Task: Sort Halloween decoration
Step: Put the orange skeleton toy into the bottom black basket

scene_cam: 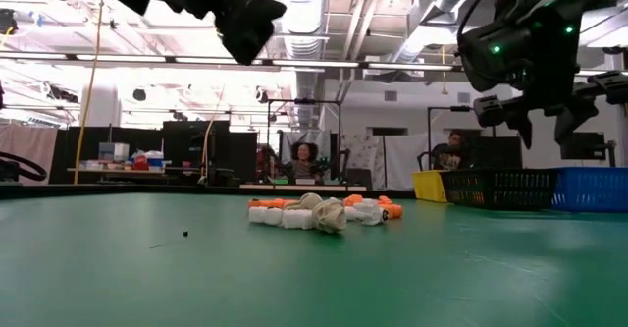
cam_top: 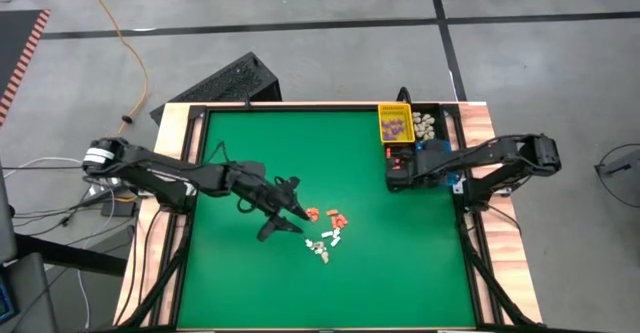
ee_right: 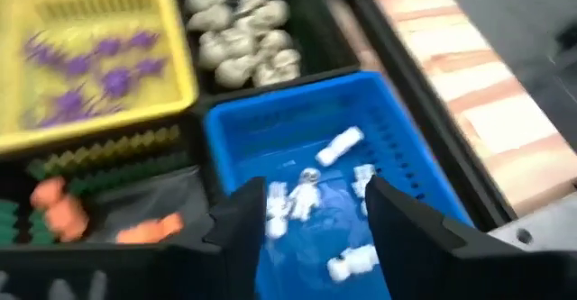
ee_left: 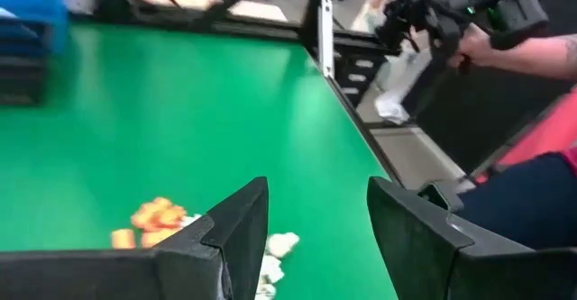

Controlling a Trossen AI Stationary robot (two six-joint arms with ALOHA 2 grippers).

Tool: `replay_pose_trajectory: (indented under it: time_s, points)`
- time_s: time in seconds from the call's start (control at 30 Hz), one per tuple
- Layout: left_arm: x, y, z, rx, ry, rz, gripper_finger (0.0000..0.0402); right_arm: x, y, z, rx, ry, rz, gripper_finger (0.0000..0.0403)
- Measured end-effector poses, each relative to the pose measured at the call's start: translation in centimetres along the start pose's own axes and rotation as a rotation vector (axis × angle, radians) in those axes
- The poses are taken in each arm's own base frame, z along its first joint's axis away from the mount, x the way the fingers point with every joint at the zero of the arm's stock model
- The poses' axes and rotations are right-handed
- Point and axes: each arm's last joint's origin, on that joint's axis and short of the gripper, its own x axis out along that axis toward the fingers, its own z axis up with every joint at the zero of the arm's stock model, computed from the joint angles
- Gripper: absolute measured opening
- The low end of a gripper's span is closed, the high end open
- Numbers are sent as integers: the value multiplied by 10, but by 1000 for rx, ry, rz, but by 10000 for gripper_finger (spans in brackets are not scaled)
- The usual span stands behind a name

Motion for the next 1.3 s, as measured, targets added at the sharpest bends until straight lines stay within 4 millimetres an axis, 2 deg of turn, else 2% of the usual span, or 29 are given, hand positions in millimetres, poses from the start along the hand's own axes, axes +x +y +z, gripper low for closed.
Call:
replay_pose_trajectory:
  time_s: [0.17, 0.27, 0.47, 0.6, 0.8, 0.97, 1.17, 1.3]
  points:
    - [-32, -11, 9, 50, -21, 95, 180, -4, 7, -6, -95, 12, 88, 218]
    - [-55, -19, 5, 66, -52, 135, 180, -6, 12, -9, -127, 19, 139, 215]
    - [-97, -29, -24, -2, -190, 221, 180, -9, 23, -12, -181, 26, 239, 208]
    - [-113, -32, -45, -67, -314, 220, 180, -19, 37, -18, -221, -13, 396, 205]
    - [-122, -32, -77, -120, -431, 186, 180, -54, 67, -27, -395, -110, 791, 205]
    - [-123, -29, -100, -162, -470, 203, 180, -89, 77, -32, -424, -185, 1082, 205]
    - [-120, -26, -121, -180, -460, 226, 180, -112, 74, -47, -426, -210, 1227, 205]
    - [-118, -26, -128, -191, -422, 236, 180, -121, 78, -77, -546, -241, 1308, 204]
